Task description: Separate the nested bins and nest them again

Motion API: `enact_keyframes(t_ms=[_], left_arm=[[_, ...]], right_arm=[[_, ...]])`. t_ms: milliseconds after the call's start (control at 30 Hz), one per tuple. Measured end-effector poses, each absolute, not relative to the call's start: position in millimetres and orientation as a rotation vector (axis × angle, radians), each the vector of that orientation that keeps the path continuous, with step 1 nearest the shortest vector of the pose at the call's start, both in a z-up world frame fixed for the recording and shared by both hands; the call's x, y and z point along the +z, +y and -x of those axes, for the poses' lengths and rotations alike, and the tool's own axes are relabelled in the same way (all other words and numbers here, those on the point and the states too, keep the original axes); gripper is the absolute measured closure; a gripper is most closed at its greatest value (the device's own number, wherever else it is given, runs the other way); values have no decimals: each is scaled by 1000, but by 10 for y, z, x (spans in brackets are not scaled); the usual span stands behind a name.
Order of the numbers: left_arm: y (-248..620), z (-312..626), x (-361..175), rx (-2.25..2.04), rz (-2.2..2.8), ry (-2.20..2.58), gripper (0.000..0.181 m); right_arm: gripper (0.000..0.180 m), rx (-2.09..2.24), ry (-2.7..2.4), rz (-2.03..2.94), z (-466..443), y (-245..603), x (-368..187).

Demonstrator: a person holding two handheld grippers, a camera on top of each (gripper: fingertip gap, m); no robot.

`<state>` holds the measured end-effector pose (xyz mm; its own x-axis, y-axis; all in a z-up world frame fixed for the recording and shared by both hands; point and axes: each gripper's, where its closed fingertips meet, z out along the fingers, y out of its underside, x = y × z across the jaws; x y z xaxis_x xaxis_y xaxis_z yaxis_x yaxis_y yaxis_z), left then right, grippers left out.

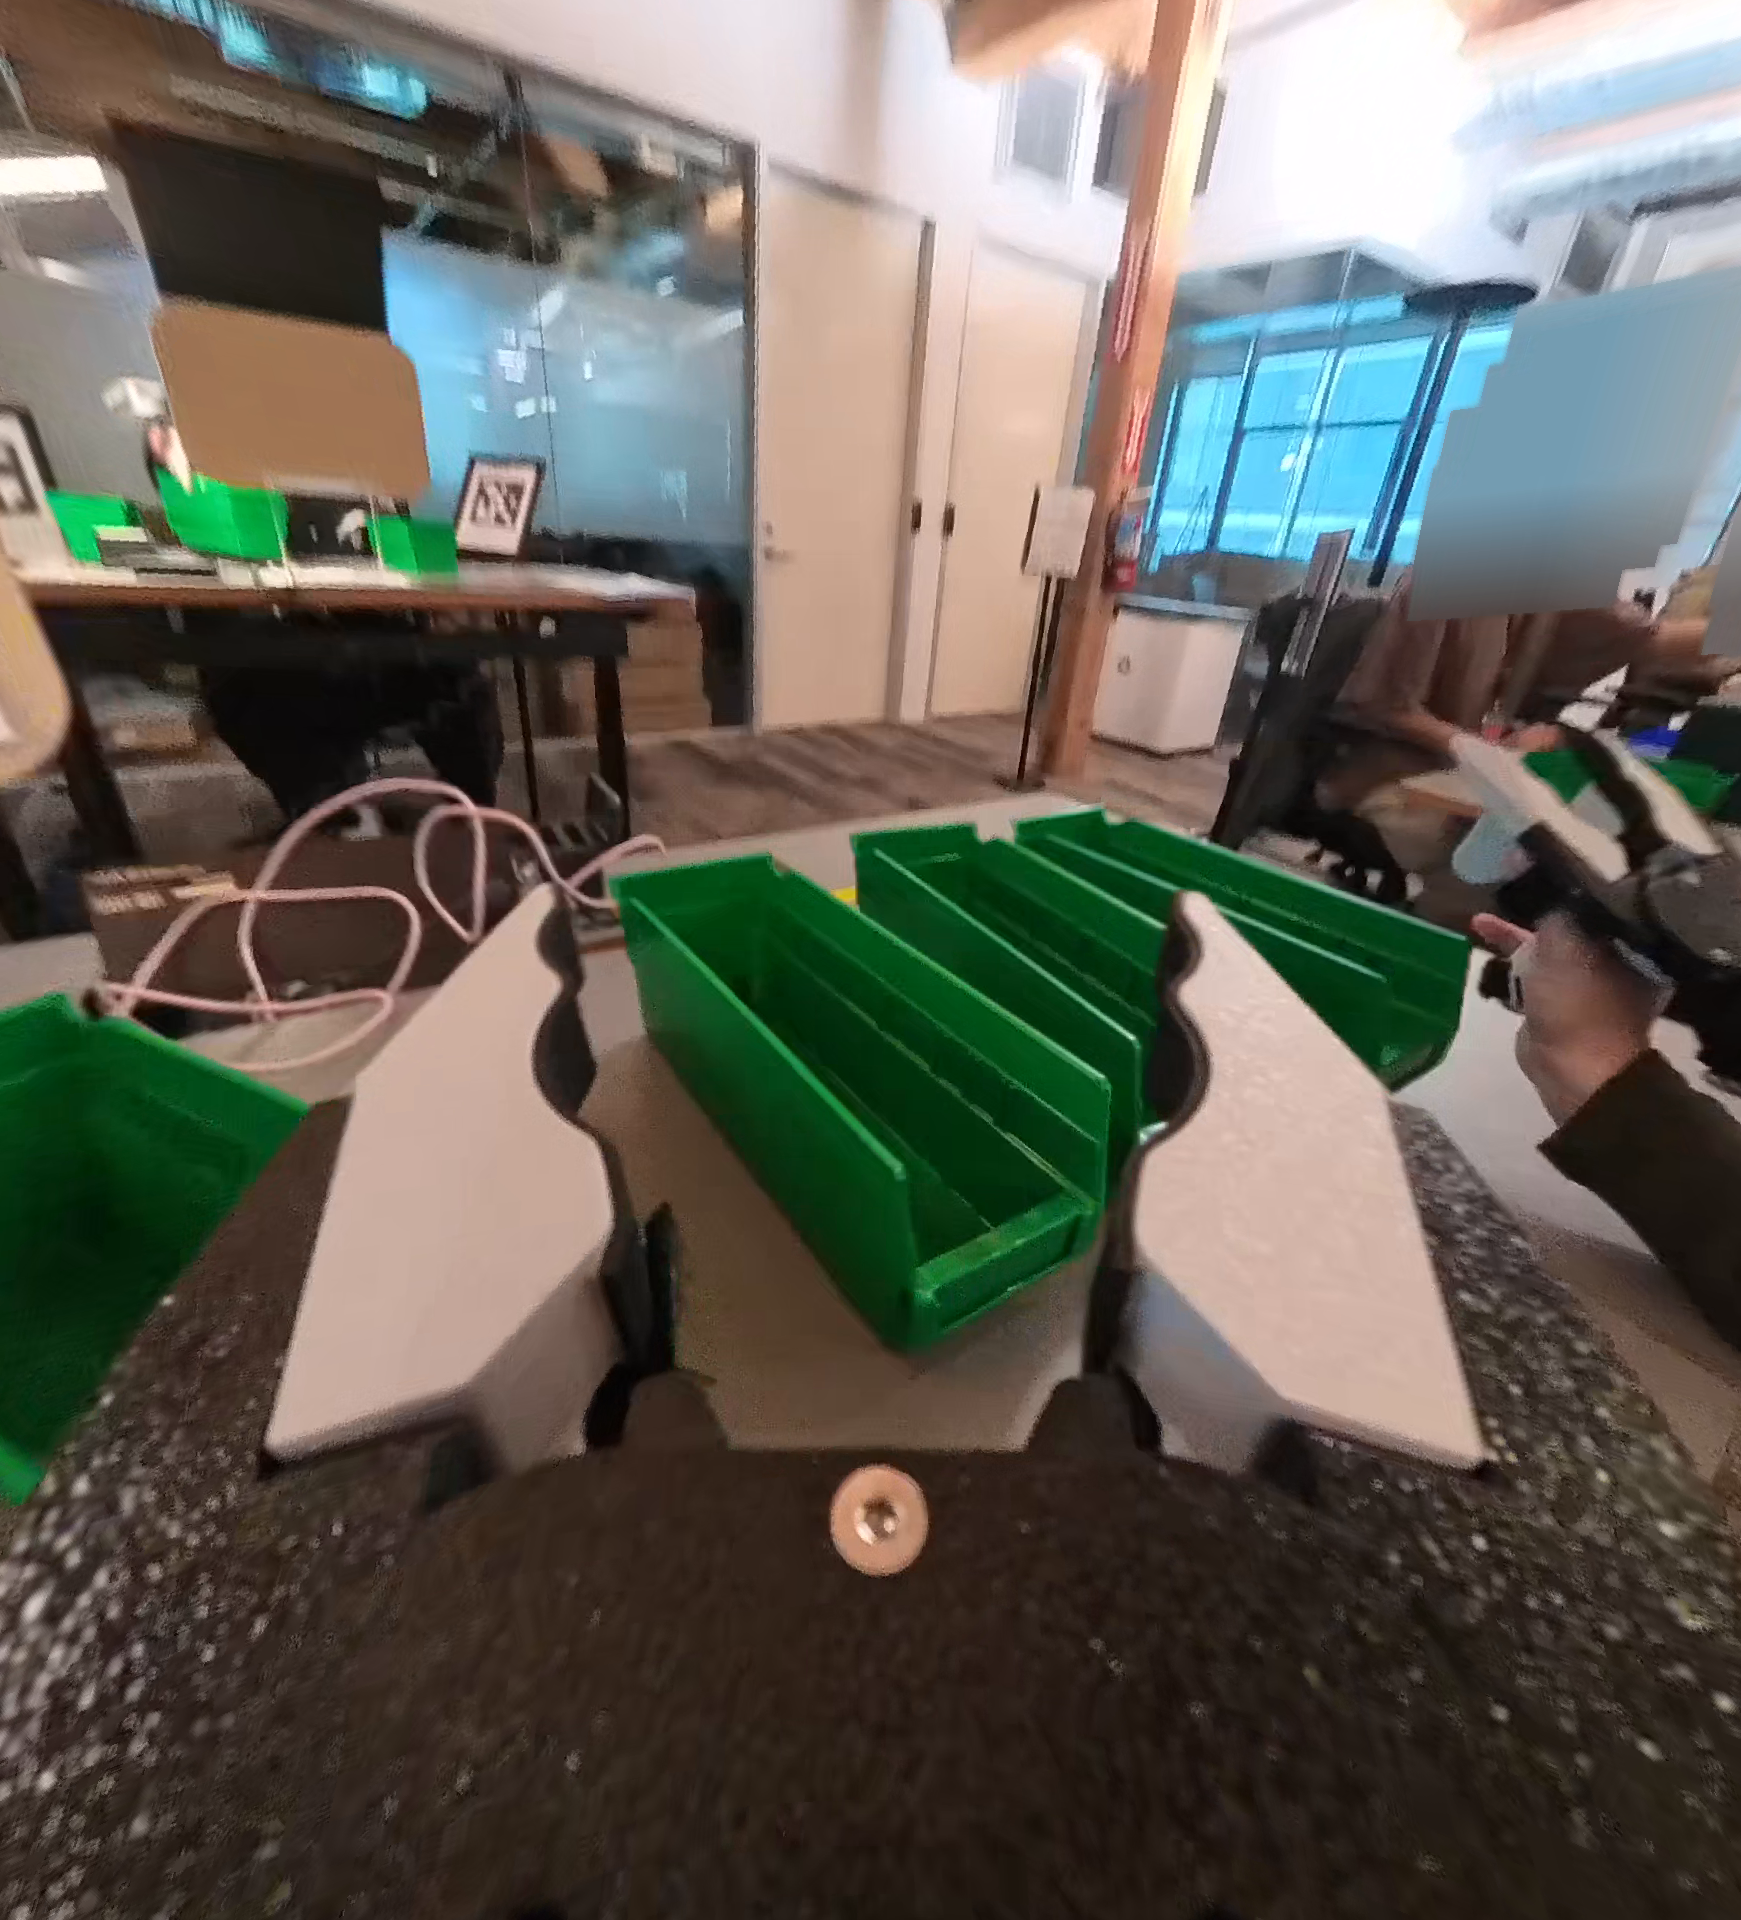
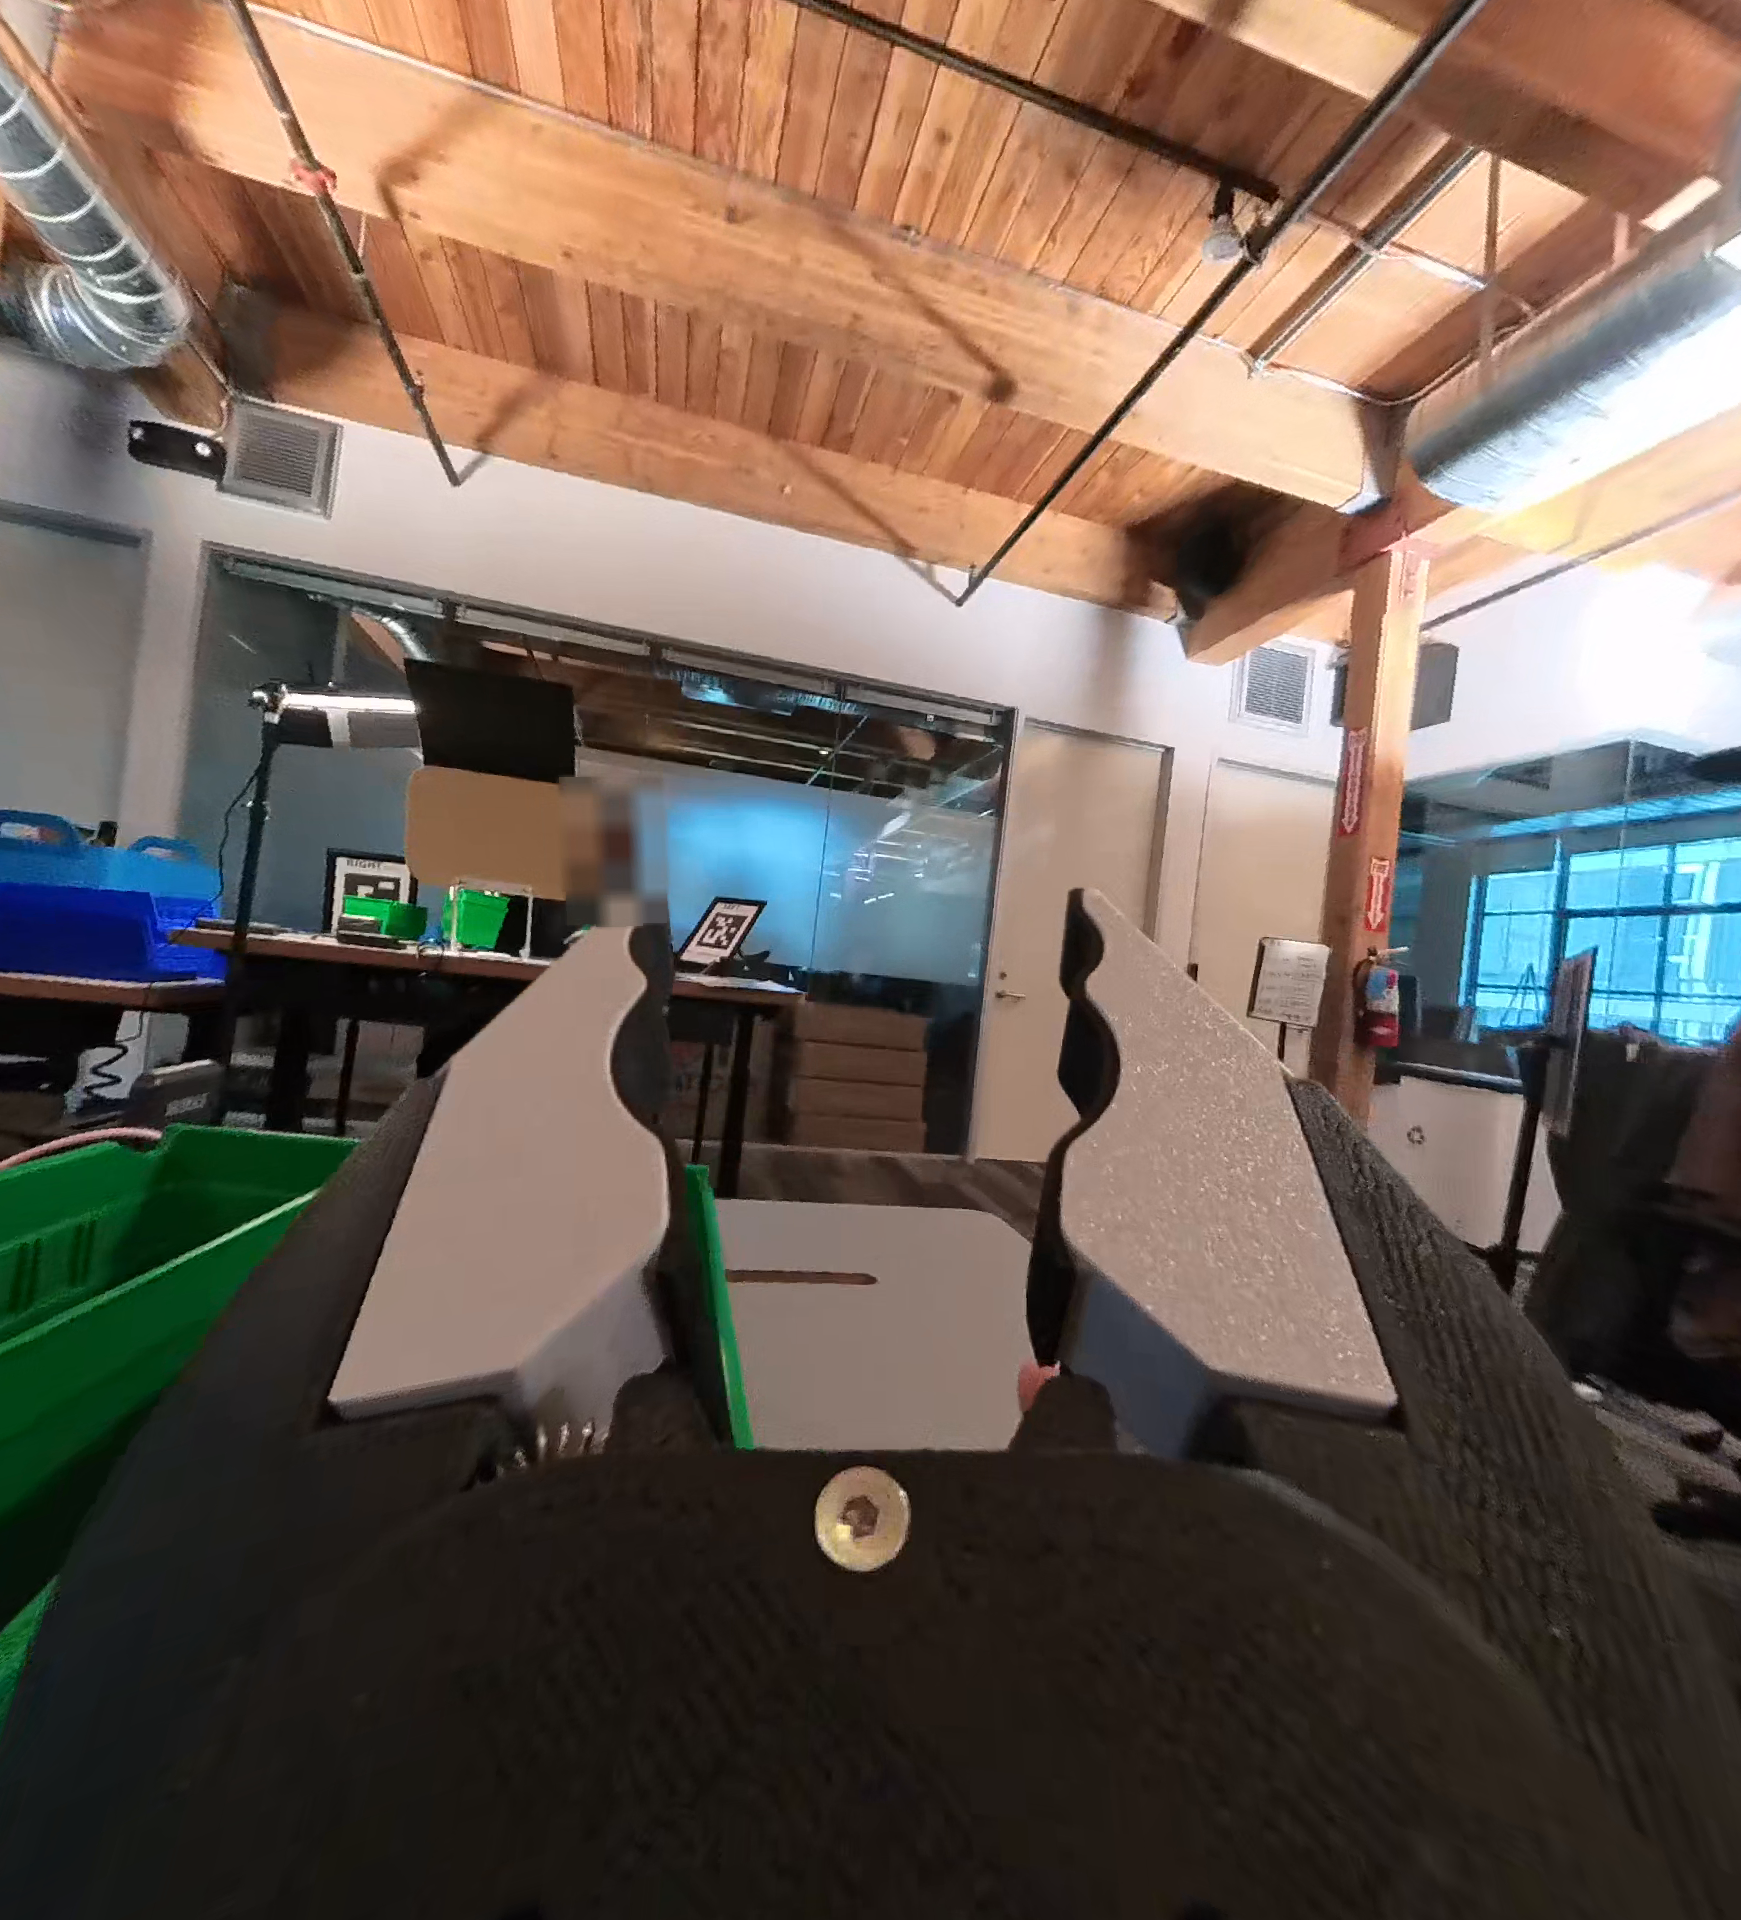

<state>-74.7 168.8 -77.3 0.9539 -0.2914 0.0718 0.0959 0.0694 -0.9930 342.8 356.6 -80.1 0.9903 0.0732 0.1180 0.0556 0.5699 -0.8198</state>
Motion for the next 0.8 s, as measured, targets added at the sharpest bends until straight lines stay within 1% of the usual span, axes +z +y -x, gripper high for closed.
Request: enact_keyframes(t_ms=[67,133,167,300,433,600,800], left_arm=[[1981,534,-903,-305,1590,165,57],[2326,388,-1127,-318,1769,145,29],[2500,349,-1249,-316,1865,128,22],[3107,278,-1644,-329,2194,62,21],[3576,311,-1842,-297,2372,-33,22],[3709,323,-2165,-189,2608,-74,22],[3597,218,-2468,-170,2823,-30,24]], right_arm=[[104,37,-139,965,-3440,3564,-780],[104,57,-132,968,-3439,3560,-768],[103,68,-131,966,-3433,3554,-757],[101,121,-136,962,-3372,3542,-732],[101,151,-154,976,-3307,3561,-743],[101,196,-159,980,-3274,3566,-730],[100,259,-150,991,-3272,3588,-727]])
